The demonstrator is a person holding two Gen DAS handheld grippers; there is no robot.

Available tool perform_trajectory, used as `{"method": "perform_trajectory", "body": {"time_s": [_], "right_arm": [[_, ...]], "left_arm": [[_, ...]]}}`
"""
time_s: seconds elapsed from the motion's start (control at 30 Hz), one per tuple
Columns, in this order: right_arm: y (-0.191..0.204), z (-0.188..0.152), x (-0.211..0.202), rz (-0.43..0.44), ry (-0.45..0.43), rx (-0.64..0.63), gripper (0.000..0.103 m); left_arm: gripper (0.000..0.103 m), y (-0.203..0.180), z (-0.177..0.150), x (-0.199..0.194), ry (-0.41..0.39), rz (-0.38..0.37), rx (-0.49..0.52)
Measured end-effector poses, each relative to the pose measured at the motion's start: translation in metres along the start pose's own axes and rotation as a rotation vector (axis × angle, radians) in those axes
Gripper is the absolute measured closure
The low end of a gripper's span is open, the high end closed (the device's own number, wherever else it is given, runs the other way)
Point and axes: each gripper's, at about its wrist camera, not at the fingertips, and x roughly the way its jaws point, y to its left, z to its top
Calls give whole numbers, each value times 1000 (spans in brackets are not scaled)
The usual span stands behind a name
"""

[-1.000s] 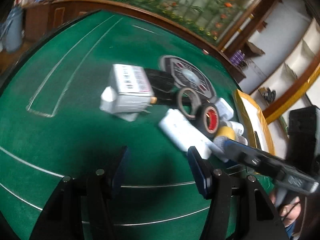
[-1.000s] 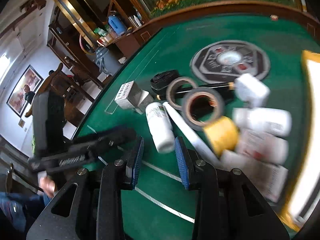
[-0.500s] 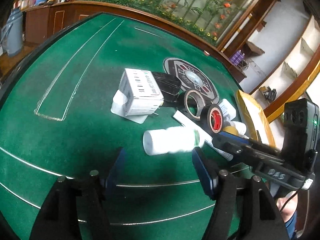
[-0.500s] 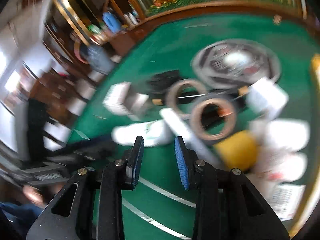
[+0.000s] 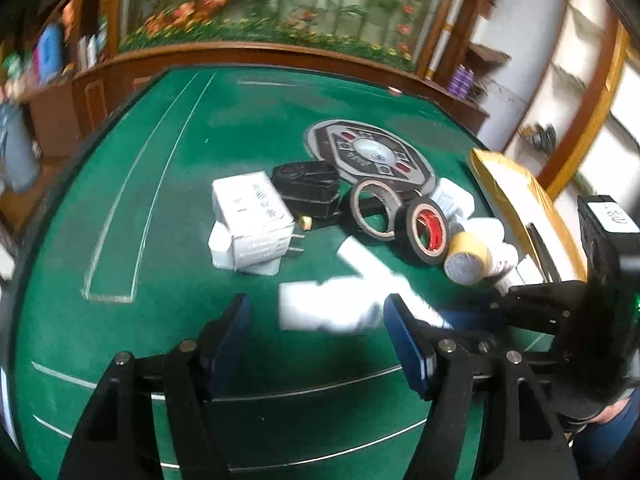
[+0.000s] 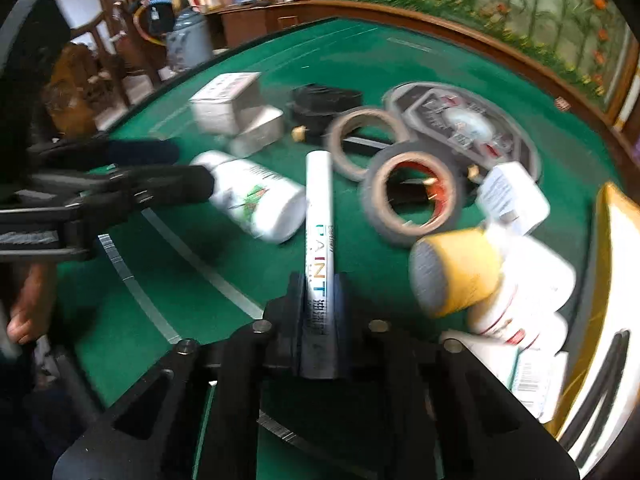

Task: Organize rigid objects
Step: 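Grasp the white medicine bottle with the left gripper while the right grasps the white PAINT marker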

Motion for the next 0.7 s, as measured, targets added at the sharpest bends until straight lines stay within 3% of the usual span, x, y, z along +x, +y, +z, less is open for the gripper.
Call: {"method": "perform_trajectory", "body": {"time_s": [0.07,0.2,0.27,0.37,0.53,0.7], "right_arm": [[2,-4,-2,31,-3,2,88],[7,-13,-4,51,-5,10,88],[1,-16,-7,35,-6,33,88],[-9,-23,-13,25,-8,60,88],[-7,-29,-17,28,-12,54,88],[-4,-28,-16,31,-17,51,88]], "left_arm": [[33,-5,7,-1,-17,-14,47],[31,-16,19,18,62,-65,146],[31,-17,17,26,103,-48,147],[31,-8,8,28,146,-58,74],[31,7,-2,27,140,-53,-82],[32,1,3,33,140,-7,-71]]}}
